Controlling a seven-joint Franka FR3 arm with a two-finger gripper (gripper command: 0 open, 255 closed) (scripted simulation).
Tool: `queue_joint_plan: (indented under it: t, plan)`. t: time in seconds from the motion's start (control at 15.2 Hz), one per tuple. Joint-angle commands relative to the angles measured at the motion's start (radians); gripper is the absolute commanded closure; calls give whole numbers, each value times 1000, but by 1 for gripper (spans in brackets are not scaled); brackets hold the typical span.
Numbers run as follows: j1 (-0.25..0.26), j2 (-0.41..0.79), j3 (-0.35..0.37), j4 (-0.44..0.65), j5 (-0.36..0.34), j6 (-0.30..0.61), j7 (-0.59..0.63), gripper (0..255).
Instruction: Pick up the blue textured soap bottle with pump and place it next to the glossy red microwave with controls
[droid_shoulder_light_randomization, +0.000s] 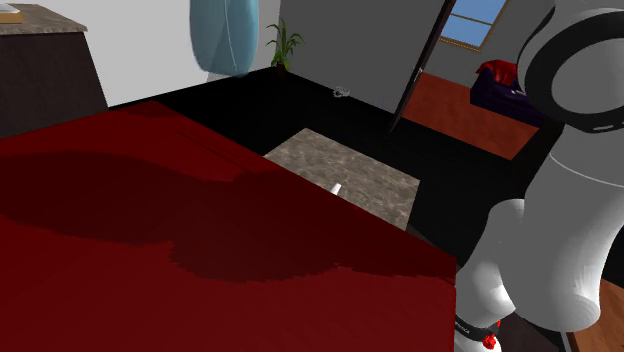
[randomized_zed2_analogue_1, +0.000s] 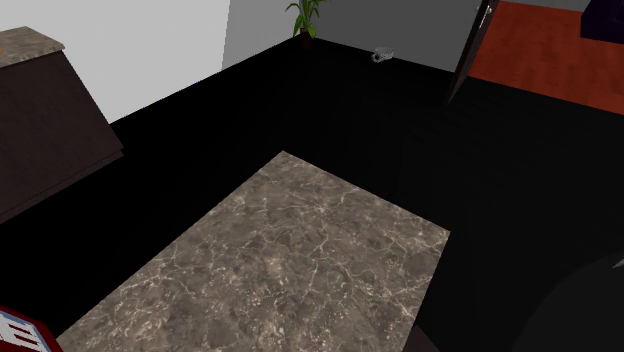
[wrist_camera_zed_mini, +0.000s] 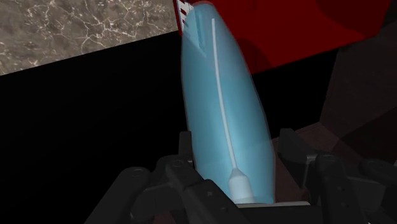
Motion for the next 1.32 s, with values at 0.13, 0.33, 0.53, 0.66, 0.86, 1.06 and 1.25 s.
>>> queue_joint_plan:
  t: [0.13, 0.33, 0.53, 0.66, 0.86, 1.06, 1.25]
  plan:
    - [22, -4, 7, -60, -12, 61, 12, 255]
    - [33, -47, 9, -166, -22, 124, 3, 255]
    - [41, -80, 11, -255, -29, 181, -5, 255]
    - [44, -98, 12, -309, -33, 216, -10, 255]
    - [49, -122, 14, -383, -37, 266, -17, 255]
    - [52, -141, 16, -450, -39, 314, -25, 255]
    - [55, -157, 17, -511, -40, 359, -32, 255]
